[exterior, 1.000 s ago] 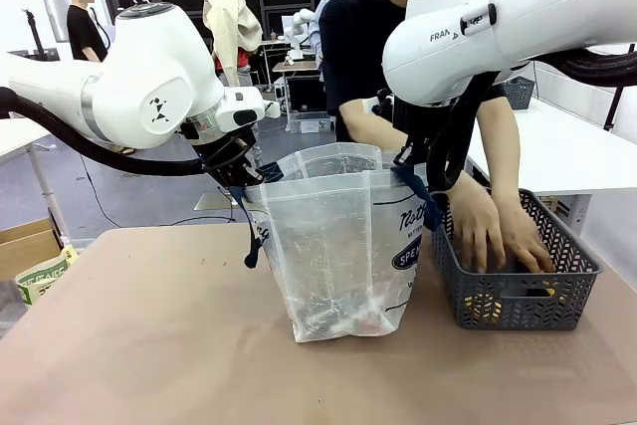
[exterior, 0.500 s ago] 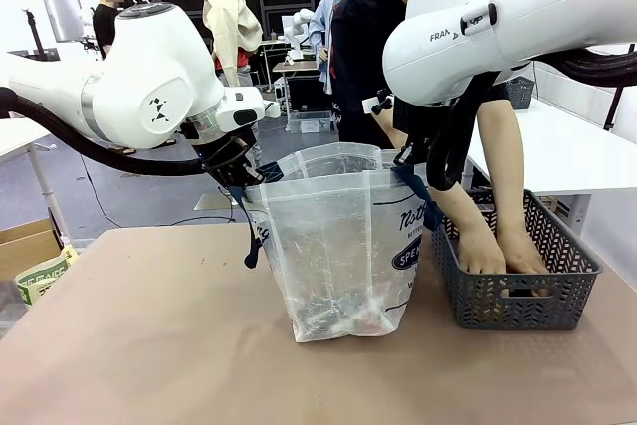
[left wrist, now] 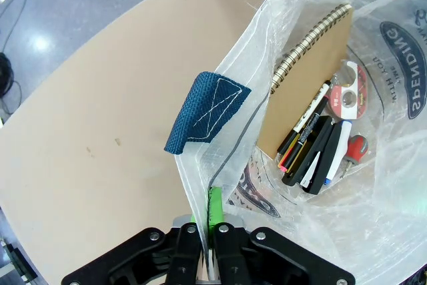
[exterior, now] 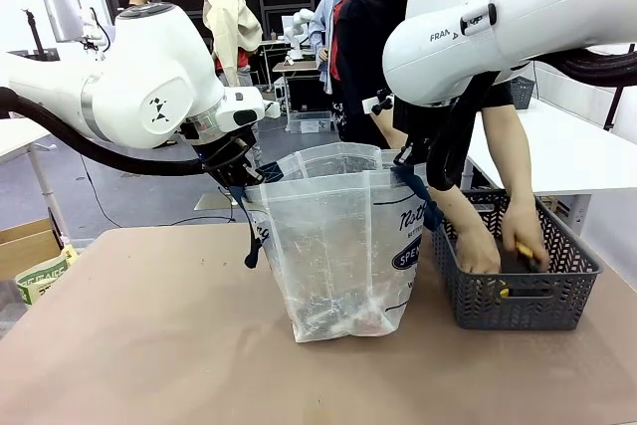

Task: Transfer purchased items from the store into the shopping bag.
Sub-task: Move the Reusable shopping bag to the right side of the table.

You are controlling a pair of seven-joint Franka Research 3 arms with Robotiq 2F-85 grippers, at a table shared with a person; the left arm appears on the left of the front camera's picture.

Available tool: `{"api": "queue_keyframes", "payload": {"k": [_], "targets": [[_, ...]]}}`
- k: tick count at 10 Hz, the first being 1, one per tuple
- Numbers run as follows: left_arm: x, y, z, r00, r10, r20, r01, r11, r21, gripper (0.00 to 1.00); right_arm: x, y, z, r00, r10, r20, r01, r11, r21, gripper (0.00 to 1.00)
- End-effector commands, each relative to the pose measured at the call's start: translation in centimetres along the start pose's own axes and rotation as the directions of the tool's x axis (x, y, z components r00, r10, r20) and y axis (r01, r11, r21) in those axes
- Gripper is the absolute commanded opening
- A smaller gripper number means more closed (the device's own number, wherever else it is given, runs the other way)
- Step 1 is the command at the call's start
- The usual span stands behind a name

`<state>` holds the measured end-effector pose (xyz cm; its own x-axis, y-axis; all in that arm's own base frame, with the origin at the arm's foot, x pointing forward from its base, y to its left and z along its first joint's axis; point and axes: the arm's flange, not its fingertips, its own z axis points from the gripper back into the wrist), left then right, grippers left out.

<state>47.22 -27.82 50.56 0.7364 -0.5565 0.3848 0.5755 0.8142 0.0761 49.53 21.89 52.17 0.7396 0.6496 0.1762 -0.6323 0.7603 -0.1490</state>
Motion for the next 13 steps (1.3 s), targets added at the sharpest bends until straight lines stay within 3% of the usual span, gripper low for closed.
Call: {"api": "queue_keyframes", "payload": {"k": [1, 13], "targets": [[-0.13, 0.09, -0.13, 1.0, 0.007, 0.001, -0.007, 1.0, 0.001, 0.0, -0.06, -0.12, -0.05, 1.0, -0.002, -0.001, 0.002, 1.0, -0.002, 0.0], [-0.13, 0.09, -0.13, 1.0, 0.007, 0.001, -0.007, 1.0, 0.001, 0.0, -0.06, -0.12, -0.05, 1.0, -0.002, -0.001, 0.002, 1.0, -0.002, 0.0]]}}
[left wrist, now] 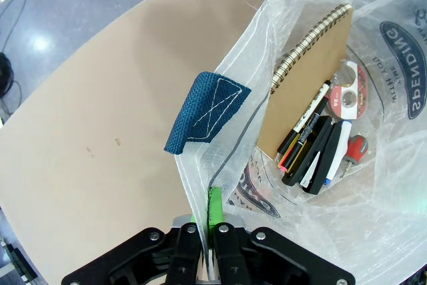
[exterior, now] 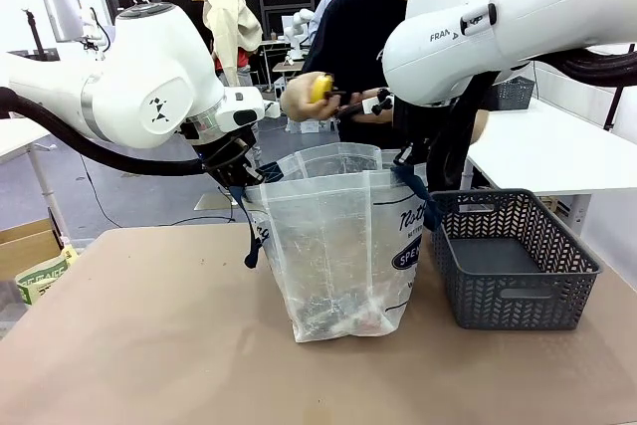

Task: Transfer purchased items from the store into the shopping bag.
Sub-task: Move the Reusable shopping bag to the right side of the table.

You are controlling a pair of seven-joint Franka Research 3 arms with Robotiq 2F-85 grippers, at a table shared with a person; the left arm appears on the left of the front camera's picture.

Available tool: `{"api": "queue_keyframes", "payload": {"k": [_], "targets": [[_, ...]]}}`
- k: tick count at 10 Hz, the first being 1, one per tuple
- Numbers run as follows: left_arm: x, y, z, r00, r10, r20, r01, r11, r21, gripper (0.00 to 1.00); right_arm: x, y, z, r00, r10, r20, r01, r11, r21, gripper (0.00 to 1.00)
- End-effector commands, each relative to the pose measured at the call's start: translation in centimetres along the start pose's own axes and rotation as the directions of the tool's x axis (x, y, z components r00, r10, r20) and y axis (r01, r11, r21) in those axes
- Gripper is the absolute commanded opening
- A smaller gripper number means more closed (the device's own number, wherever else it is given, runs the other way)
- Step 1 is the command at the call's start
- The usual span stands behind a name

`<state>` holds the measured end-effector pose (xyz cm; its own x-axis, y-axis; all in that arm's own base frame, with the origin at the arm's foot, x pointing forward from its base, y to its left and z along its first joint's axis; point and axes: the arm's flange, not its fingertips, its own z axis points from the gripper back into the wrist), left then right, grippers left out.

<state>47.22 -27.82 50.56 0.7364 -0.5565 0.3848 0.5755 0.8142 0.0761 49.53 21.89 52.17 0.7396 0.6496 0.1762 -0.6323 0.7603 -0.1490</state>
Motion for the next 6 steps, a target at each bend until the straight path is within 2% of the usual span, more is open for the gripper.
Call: {"api": "queue_keyframes", "payload": {"k": [1, 6], "targets": [[-0.13, 0.09, -0.13, 1.0, 0.007, 0.001, -0.007, 1.0, 0.001, 0.0, -0.06, -0.12, -0.05, 1.0, -0.002, -0.001, 0.002, 1.0, -0.002, 0.0], [-0.13, 0.09, -0.13, 1.0, 0.007, 0.001, -0.007, 1.0, 0.001, 0.0, -0.06, -0.12, -0.05, 1.0, -0.002, -0.001, 0.002, 1.0, -0.002, 0.0]]}}
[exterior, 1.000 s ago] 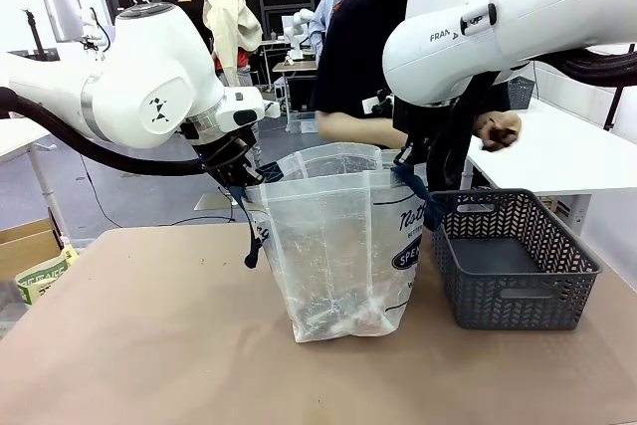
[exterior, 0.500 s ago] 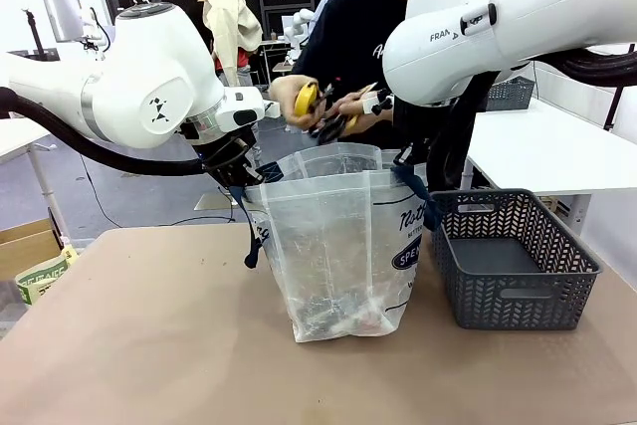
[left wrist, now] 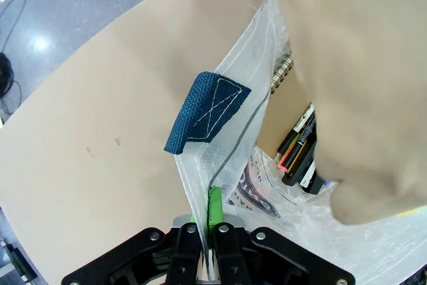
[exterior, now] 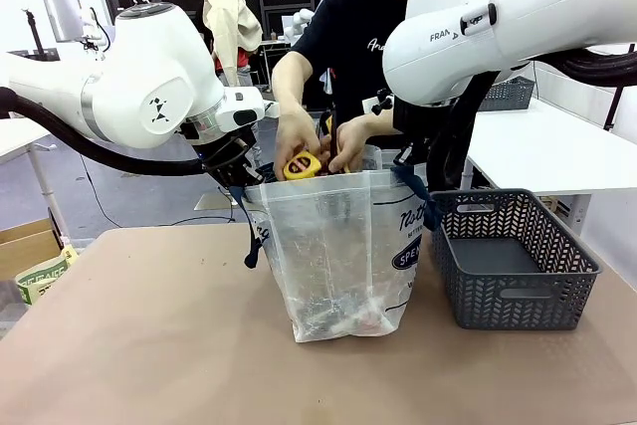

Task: Transfer purchased items from the store into the shopping bag.
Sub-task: Move the Reusable shopping bag to the right side of the table.

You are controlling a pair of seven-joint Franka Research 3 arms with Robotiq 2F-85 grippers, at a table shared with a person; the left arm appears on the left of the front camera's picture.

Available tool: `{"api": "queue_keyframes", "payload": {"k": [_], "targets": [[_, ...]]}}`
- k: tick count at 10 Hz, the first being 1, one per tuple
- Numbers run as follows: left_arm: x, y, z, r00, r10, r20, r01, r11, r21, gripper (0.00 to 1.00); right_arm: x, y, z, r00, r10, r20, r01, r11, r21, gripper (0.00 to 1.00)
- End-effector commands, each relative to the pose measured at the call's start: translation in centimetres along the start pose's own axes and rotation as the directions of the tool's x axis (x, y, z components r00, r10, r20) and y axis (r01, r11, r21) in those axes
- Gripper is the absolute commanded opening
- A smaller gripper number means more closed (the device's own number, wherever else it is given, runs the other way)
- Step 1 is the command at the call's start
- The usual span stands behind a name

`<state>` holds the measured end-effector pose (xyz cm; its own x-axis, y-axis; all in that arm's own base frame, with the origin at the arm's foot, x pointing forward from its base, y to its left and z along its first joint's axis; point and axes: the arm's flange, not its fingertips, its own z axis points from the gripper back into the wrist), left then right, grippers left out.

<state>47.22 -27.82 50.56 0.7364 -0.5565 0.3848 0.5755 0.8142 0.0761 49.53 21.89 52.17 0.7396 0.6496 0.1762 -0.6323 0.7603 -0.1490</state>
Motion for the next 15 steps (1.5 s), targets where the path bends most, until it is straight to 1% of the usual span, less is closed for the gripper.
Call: {"api": "queue_keyframes", "payload": {"k": [1, 15], "targets": [[-0.13, 0.09, -0.13, 1.0, 0.007, 0.001, -0.007, 1.0, 0.001, 0.0, -0.06, -0.12, -0.05, 1.0, -0.002, -0.001, 0.002, 1.0, -0.002, 0.0], [-0.13, 0.09, -0.13, 1.0, 0.007, 0.001, -0.007, 1.0, 0.001, 0.0, -0.06, -0.12, -0.05, 1.0, -0.002, -0.001, 0.002, 1.0, -0.002, 0.0]]}}
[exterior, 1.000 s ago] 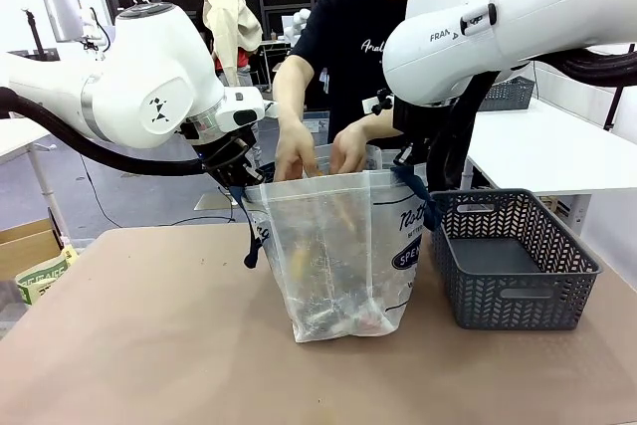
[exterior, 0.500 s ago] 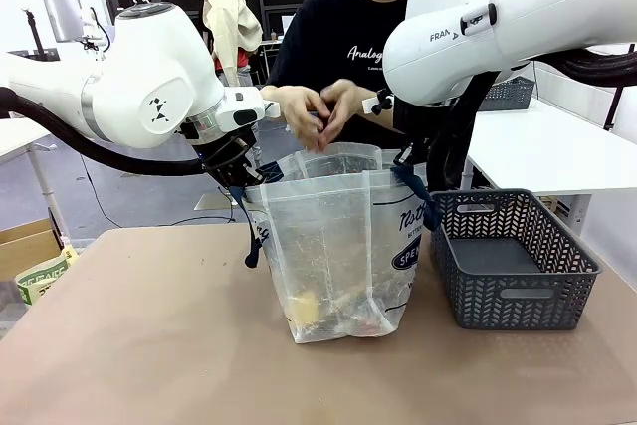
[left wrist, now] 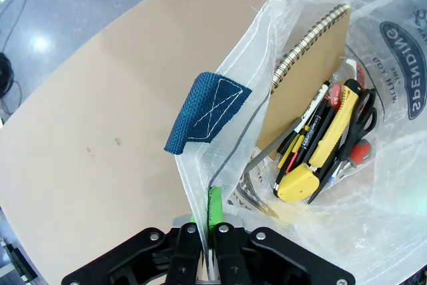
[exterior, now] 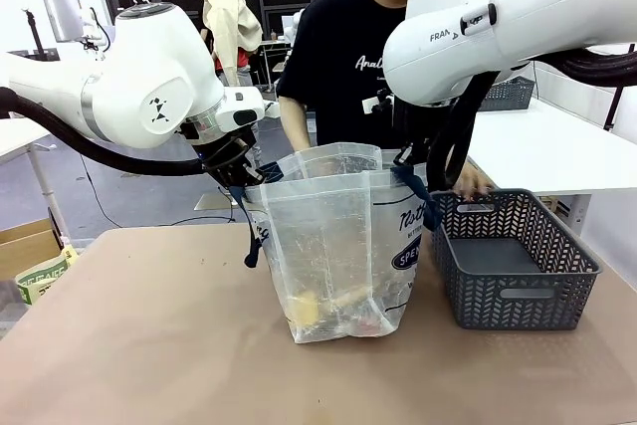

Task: Transfer purchased items from the store into the shopping bag.
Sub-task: Move the Reusable shopping bag to the right side of the table.

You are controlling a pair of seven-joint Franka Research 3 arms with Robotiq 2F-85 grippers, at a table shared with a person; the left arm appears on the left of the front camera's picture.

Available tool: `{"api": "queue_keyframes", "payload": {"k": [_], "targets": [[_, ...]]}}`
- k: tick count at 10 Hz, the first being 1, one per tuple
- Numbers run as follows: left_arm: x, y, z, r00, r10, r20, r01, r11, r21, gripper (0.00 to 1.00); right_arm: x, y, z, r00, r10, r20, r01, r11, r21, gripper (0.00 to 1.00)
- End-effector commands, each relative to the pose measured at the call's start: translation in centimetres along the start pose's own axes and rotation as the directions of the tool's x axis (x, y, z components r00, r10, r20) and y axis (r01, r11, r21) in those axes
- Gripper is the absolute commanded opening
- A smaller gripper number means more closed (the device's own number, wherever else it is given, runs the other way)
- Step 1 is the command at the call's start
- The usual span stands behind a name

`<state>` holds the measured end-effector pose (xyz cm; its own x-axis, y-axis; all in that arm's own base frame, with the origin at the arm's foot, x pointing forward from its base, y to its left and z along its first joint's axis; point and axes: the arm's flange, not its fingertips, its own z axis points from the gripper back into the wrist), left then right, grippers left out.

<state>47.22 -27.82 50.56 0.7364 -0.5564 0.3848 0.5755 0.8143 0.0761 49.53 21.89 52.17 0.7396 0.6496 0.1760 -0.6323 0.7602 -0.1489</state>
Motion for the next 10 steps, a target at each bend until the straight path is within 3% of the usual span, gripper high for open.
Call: {"api": "queue_keyframes", "payload": {"k": [1, 10], "targets": [[-0.13, 0.08, -0.13, 1.0, 0.007, 0.001, -0.007, 1.0, 0.001, 0.0, -0.06, -0.12, -0.04, 1.0, -0.002, -0.001, 0.002, 1.0, -0.002, 0.0], [-0.13, 0.08, -0.13, 1.0, 0.007, 0.001, -0.007, 1.0, 0.001, 0.0, -0.06, -0.12, -0.04, 1.0, -0.002, -0.001, 0.002, 1.0, -0.002, 0.0]]}}
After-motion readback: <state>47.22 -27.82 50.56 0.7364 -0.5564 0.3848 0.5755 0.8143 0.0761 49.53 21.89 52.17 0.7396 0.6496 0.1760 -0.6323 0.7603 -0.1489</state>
